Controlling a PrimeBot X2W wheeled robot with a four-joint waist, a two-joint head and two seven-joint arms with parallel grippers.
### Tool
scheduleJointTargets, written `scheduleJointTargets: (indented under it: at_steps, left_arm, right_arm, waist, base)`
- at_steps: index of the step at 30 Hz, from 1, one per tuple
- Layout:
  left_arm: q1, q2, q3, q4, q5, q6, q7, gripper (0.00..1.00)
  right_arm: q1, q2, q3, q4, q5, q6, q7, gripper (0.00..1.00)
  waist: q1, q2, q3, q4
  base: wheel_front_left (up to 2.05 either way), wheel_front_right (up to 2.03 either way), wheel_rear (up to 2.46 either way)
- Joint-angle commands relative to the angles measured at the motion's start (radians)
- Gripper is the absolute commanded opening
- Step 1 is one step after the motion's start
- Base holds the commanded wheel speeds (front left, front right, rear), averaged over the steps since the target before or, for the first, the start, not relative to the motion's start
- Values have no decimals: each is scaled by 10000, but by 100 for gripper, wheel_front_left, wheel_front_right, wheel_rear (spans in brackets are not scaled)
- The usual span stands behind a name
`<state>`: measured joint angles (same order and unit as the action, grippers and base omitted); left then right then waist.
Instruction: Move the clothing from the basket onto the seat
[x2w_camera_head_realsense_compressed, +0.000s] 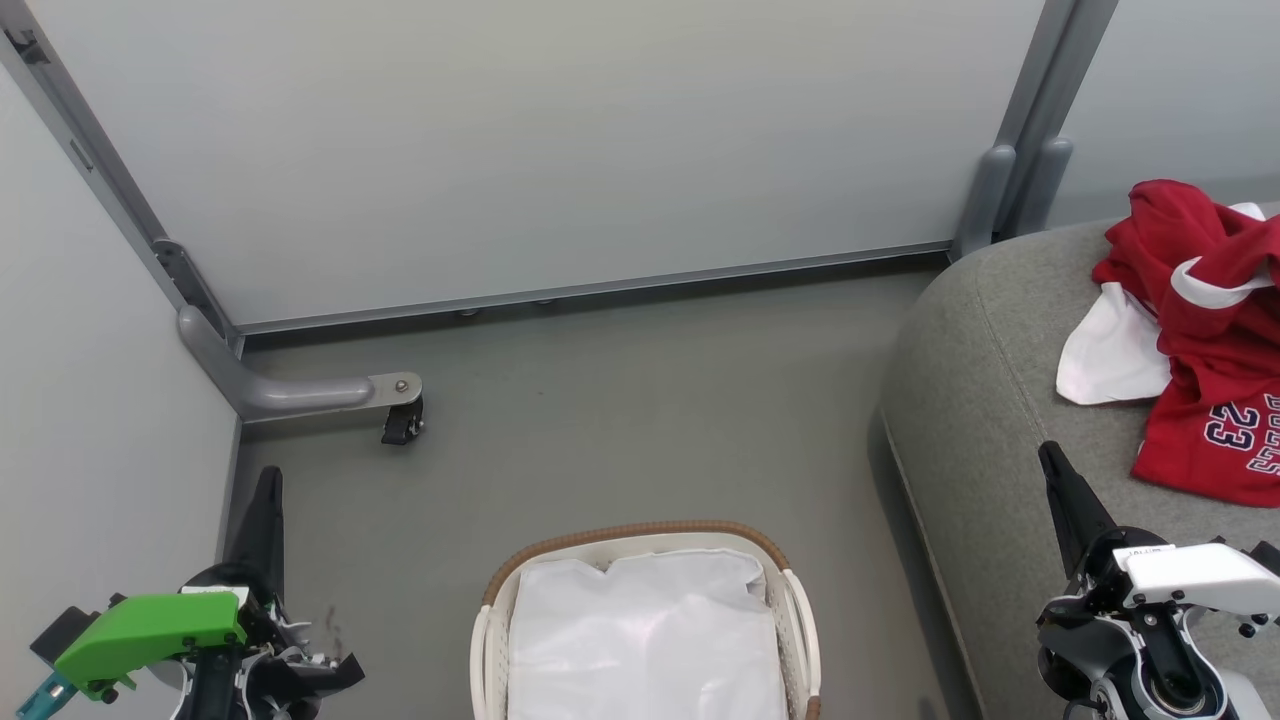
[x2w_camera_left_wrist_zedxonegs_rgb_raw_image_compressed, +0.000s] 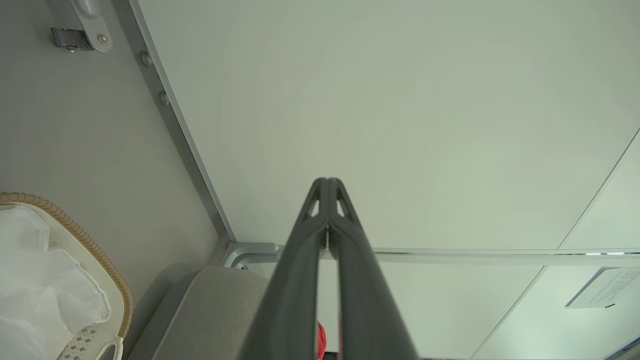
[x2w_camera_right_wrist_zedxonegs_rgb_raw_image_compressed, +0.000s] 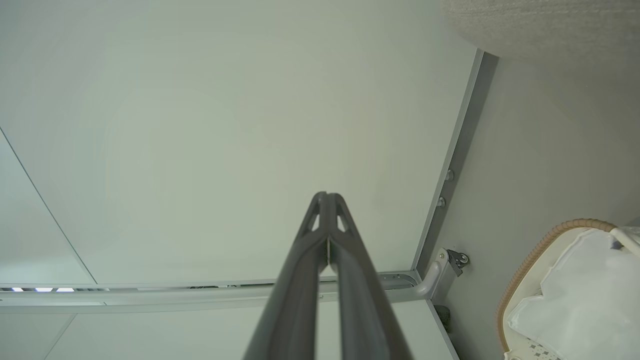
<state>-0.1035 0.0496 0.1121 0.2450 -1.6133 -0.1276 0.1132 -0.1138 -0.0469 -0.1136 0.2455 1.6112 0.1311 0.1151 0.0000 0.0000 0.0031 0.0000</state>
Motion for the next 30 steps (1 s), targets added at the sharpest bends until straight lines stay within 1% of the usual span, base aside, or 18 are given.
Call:
scheduleJointTargets:
  at_steps: [1, 30]
  left_arm:
    - [-99, 44, 31, -12, -13, -57, 30, 0]
    - [-101, 35, 38, -13, 1, -58, 42, 0]
  right_arm:
    - [104, -63, -24, -32, 32, -7, 17, 0]
    - [105, -63, -23, -31, 33, -5, 16, 0]
  waist:
    - [0, 0, 0, 0]
    - [0, 0, 0, 0]
  base:
    - [0, 0, 0]
    - [0, 0, 0]
